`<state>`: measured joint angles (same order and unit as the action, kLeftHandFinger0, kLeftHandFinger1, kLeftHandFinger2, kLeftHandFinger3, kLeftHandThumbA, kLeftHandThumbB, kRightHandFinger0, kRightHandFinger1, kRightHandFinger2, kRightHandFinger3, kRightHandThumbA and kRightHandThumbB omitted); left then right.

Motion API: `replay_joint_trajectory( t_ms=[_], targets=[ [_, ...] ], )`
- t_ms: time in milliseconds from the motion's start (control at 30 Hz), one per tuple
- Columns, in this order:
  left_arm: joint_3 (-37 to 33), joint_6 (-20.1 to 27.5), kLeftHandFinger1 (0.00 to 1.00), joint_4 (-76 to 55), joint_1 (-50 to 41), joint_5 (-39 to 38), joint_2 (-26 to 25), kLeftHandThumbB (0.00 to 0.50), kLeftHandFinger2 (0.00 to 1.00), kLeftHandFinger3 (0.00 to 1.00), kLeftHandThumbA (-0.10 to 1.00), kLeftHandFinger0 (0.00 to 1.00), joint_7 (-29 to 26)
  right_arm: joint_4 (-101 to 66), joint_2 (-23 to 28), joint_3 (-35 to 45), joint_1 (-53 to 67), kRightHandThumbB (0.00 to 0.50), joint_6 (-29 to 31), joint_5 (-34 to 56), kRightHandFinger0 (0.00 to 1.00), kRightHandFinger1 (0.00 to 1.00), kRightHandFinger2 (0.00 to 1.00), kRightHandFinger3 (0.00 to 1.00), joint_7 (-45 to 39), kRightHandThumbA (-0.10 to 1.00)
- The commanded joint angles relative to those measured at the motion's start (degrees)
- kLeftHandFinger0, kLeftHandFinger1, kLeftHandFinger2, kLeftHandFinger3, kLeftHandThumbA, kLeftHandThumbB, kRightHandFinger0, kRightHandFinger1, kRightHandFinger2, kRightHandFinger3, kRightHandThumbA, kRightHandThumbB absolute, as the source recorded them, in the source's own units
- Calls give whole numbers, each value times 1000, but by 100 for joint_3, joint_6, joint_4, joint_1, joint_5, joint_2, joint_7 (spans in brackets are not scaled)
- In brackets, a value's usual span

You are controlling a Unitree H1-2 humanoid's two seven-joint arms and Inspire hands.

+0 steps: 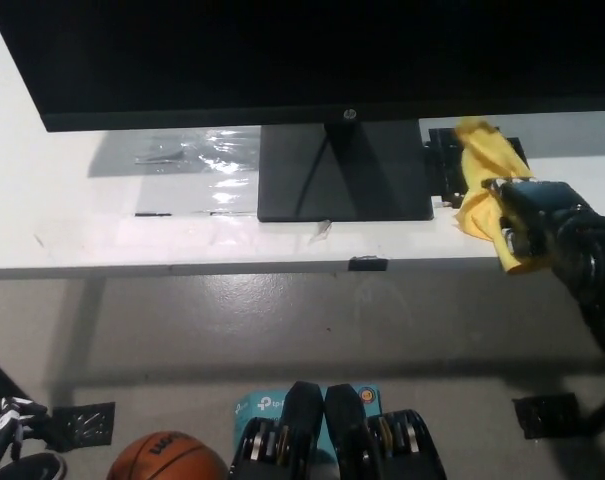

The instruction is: The robot uses its right hand to pick up the cloth kept in the middle of the desk and use it to wipe the monitor in the middle of the desk by swiping its screen twice

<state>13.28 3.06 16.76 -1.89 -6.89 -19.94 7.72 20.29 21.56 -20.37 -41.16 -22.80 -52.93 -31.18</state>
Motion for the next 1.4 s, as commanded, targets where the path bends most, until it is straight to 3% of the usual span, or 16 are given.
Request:
replay_joint_trajectory(
  t_ms=[0, 33, 67, 100, 267, 300, 433, 567, 633, 733, 800, 867, 967, 1100, 1233, 1367],
  targets=[
    [1, 261, 582, -205, 29, -54, -169, 500, 22, 0, 685, 567, 130, -355, 296, -347, 23, 0, -413, -1096, 553, 838, 1000, 1000, -52, 591],
    [-1, 273, 583, -218, 17, -55, -170, 500, 22, 0, 685, 566, 135, -322, 466, -652, -35, 48, -17, -1212, 333, 599, 856, 1000, -76, 145],
    [-1, 293, 584, -213, 16, -67, -168, 500, 19, 0, 680, 554, 145, -287, 558, -832, -51, 68, 182, -1243, 185, 425, 609, 1000, 34, -90],
    [-2, 297, 590, -232, 0, -75, -159, 500, 19, 0, 676, 559, 149, -216, 561, -901, -56, 73, 181, -1233, 119, 367, 477, 1000, 147, -100],
    [-52, 461, 612, -172, -3, -43, -199, 500, 40, 0, 687, 608, 228, 210, 545, -982, -25, 0, 362, -1033, 114, 412, 453, 1000, 1070, -100],
    [-64, 460, 614, -195, -12, -14, -201, 500, 41, 0, 687, 608, 223, 352, 514, -891, 44, 0, 589, -927, 187, 496, 517, 922, 1735, -100],
    [-83, 518, 624, -161, -30, -18, -184, 500, 48, 0, 686, 624, 265, 594, 477, -704, 163, 0, 951, -684, 3, 288, 324, 571, 2617, -100],
    [-103, 531, 633, -149, -40, -11, -180, 500, 44, 0, 673, 632, 282, 947, 439, -674, 187, 15, 1301, -650, 0, 244, 276, 529, 3531, -100],
    [-141, 707, 634, -59, -37, 66, -210, 500, 46, 0, 689, 638, 299, 1161, 354, -437, 247, 48, 1672, -327, 0, 155, 193, 283, 4070, -100],
    [-157, 730, 639, -40, -52, 73, -211, 500, 42, 0, 680, 650, 308, 1272, 333, -373, 269, 44, 1778, -248, 0, 200, 470, 184, 4221, -100],
    [-191, 756, 655, -31, -84, 97, -220, 500, 47, 0, 677, 678, 332, 1429, 299, -338, 286, 46, 1830, -220, 0, 215, 530, 49, 4367, -100],
    [-226, 793, 661, -17, -86, 131, -231, 500, 46, 0, 677, 687, 339, 1584, 238, -227, 314, 57, 1937, -98, 0, 265, 599, 70, 4556, -100],
    [-272, 754, 681, 5, -83, 163, -254, 500, 58, 1, 671, 717, 331, 1726, 122, -17, 401, 21, 2155, 137, 0, 200, 560, 431, 4878, -100],
    [-295, 678, 683, -73, -106, 177, -262, 500, 62, 0, 660, 700, 288, 1923, -10, 225, 483, 10, 2609, 393, 0, 136, 514, 453, 5337, -100],
    [-354, 621, 684, -131, -241, 236, -244, 500, 73, 0, 671, 706, 237, 2031, -230, 672, 722, 15, 3173, 881, 0, 23, 409, 309, 5791, -100],
    [-390, 596, 681, -168, -302, 288, -265, 500, 87, 0, 660, 691, 228, 2061, -541, 1314, 815, 1, 3815, 1612, 0, 10, 410, 315, 6032, -100]
  ],
)
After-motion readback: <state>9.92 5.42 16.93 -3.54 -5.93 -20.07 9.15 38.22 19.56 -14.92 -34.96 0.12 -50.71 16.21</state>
